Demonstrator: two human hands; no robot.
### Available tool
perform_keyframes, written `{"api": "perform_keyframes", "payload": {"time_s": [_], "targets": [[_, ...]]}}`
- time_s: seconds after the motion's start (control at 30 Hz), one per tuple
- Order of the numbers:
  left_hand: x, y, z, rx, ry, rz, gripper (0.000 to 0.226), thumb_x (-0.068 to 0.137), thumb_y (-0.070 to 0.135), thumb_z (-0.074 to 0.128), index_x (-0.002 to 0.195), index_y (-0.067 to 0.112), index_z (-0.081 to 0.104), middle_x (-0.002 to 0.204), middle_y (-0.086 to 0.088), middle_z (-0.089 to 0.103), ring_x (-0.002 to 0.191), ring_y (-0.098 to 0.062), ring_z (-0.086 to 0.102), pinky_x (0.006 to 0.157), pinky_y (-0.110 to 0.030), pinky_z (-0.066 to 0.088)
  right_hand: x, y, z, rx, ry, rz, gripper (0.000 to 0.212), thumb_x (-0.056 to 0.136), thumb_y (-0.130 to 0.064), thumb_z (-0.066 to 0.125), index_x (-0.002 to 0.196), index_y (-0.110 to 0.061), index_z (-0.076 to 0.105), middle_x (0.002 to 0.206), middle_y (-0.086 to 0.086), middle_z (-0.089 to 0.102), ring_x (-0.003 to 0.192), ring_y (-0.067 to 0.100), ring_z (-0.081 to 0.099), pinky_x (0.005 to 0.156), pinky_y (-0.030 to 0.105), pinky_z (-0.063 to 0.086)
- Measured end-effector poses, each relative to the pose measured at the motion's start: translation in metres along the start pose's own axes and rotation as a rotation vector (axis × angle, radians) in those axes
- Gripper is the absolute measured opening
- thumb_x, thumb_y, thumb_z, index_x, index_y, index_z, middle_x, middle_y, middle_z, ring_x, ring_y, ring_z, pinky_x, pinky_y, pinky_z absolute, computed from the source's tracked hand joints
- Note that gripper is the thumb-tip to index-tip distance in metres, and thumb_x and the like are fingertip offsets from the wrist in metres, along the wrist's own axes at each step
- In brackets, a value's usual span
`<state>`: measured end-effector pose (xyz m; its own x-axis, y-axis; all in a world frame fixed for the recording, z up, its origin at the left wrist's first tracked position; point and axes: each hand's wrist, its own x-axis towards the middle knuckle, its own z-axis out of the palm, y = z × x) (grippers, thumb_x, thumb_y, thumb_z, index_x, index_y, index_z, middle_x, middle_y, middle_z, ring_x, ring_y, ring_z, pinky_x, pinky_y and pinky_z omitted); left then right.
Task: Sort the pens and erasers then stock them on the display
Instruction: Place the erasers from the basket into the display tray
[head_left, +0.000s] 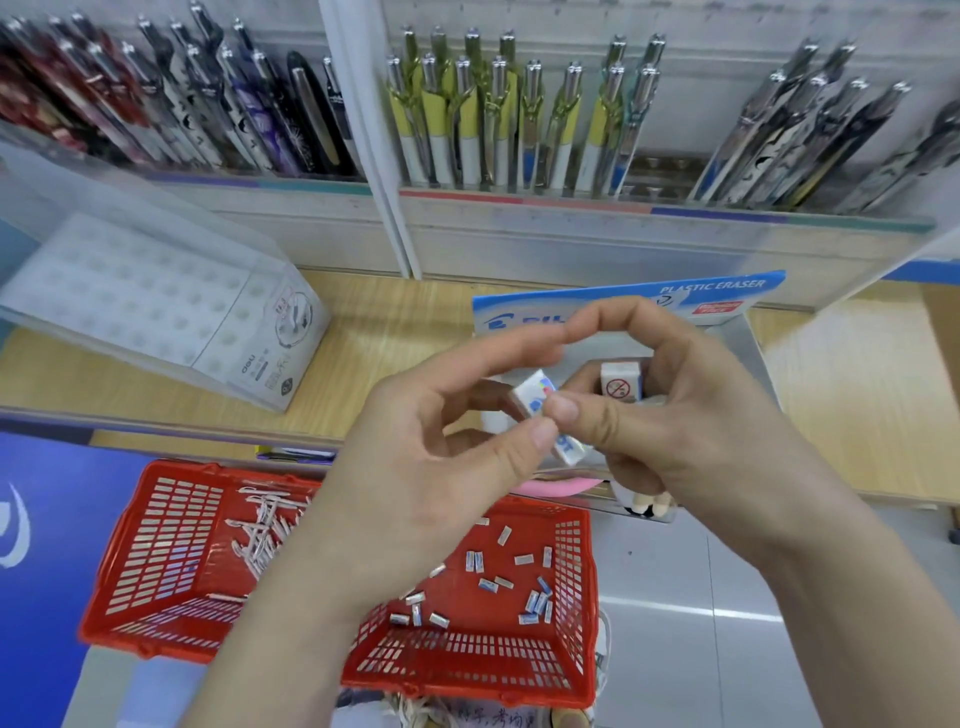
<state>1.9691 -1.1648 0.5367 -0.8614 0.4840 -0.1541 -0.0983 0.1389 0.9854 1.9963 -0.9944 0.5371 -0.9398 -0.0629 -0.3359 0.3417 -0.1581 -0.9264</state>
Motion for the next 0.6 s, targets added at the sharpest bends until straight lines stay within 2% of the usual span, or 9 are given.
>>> {"api": "perform_keyframes", "payload": {"time_s": [0.03, 0.1, 0.17, 0.23, 0.33, 0.4, 0.47, 0.5, 0.6], "targets": [[0.001, 0.002, -0.002, -0.015, -0.047, -0.008, 0.038, 0.074, 0.015, 0.071, 0.109, 0.029, 0.069, 0.104, 0.0, 0.07, 0.086, -0.011, 0.066, 0.072, -0.021, 0.053, 0.0, 0.0, -0.002, 0.032, -0.016, 0.02, 0.041, 0.065, -0.021, 0.074, 0.101, -0.016, 0.055, 0.06, 0.004, 0.054, 0.039, 0.011, 0.026, 0.038, 0.018, 0.019], [0.004, 0.005, -0.004, -0.003, -0.03, -0.035, 0.035, 0.067, 0.015, 0.08, 0.098, 0.029, 0.073, 0.093, -0.003, 0.073, 0.083, -0.016, 0.07, 0.072, -0.027, 0.057, 0.001, -0.001, -0.006, 0.029, -0.037, 0.037, 0.034, 0.065, -0.023, 0.073, 0.093, -0.016, 0.055, 0.058, 0.005, 0.048, 0.037, 0.009, 0.025, 0.037, 0.016, 0.02], [0.008, 0.003, -0.003, 0.04, 0.099, -0.048, 0.027, 0.062, 0.019, 0.08, 0.087, 0.027, 0.076, 0.083, -0.004, 0.074, 0.078, -0.021, 0.07, 0.072, -0.034, 0.058, 0.002, 0.0, -0.008, -0.059, -0.044, 0.024, 0.029, 0.065, -0.025, 0.075, 0.088, -0.014, 0.06, 0.057, 0.001, 0.051, 0.041, 0.009, 0.034, 0.038, 0.018, 0.028], [0.013, -0.005, -0.001, 0.15, 0.213, -0.038, 0.021, 0.065, 0.018, 0.08, 0.083, 0.027, 0.075, 0.079, 0.002, 0.072, 0.073, -0.018, 0.068, 0.071, -0.032, 0.058, 0.005, 0.002, -0.01, -0.236, -0.017, -0.023, 0.027, 0.066, -0.024, 0.079, 0.088, -0.018, 0.065, 0.066, -0.004, 0.064, 0.052, 0.008, 0.051, 0.048, 0.02, 0.042], [0.017, -0.019, 0.002, 0.466, 0.26, 0.043, 0.024, 0.069, 0.025, 0.08, 0.088, 0.036, 0.072, 0.087, 0.018, 0.059, 0.07, -0.009, 0.056, 0.065, -0.019, 0.049, 0.014, 0.011, -0.011, -0.69, 0.097, -0.155, 0.018, 0.072, -0.031, 0.079, 0.084, -0.026, 0.066, 0.077, -0.011, 0.066, 0.062, 0.006, 0.054, 0.06, 0.023, 0.045], [0.02, -0.027, 0.001, 0.576, 0.287, 0.038, 0.025, 0.07, 0.031, 0.078, 0.093, 0.037, 0.071, 0.094, 0.019, 0.05, 0.08, -0.005, 0.053, 0.072, -0.02, 0.048, 0.021, 0.019, -0.008, -0.888, 0.16, -0.214, 0.017, 0.073, -0.034, 0.078, 0.085, -0.03, 0.066, 0.079, -0.011, 0.06, 0.063, 0.008, 0.05, 0.062, 0.025, 0.044], [0.024, -0.033, 0.002, 0.661, 0.307, 0.03, 0.026, 0.071, 0.035, 0.076, 0.096, 0.037, 0.07, 0.097, 0.019, 0.045, 0.094, -0.008, 0.052, 0.08, -0.03, 0.05, 0.027, 0.027, -0.004, -0.984, 0.22, -0.257, 0.017, 0.075, -0.033, 0.077, 0.09, -0.031, 0.069, 0.077, -0.011, 0.054, 0.062, 0.006, 0.046, 0.062, 0.029, 0.044], [0.026, -0.034, 0.002, 0.691, 0.313, 0.027, 0.026, 0.072, 0.035, 0.076, 0.097, 0.036, 0.07, 0.096, 0.018, 0.044, 0.095, -0.011, 0.054, 0.082, -0.033, 0.05, 0.03, 0.03, -0.001, -1.016, 0.246, -0.277, 0.017, 0.076, -0.032, 0.075, 0.092, -0.029, 0.07, 0.076, -0.009, 0.053, 0.063, 0.01, 0.047, 0.061, 0.03, 0.045], [0.031, -0.035, 0.006, 0.762, 0.345, 0.015, 0.026, 0.074, 0.031, 0.076, 0.1, 0.032, 0.071, 0.096, 0.017, 0.048, 0.085, -0.008, 0.058, 0.08, -0.03, 0.05, 0.034, 0.037, 0.007, -1.064, 0.318, -0.279, 0.02, 0.076, -0.027, 0.073, 0.095, -0.024, 0.069, 0.079, -0.003, 0.061, 0.069, 0.023, 0.058, 0.065, 0.036, 0.05]]}}
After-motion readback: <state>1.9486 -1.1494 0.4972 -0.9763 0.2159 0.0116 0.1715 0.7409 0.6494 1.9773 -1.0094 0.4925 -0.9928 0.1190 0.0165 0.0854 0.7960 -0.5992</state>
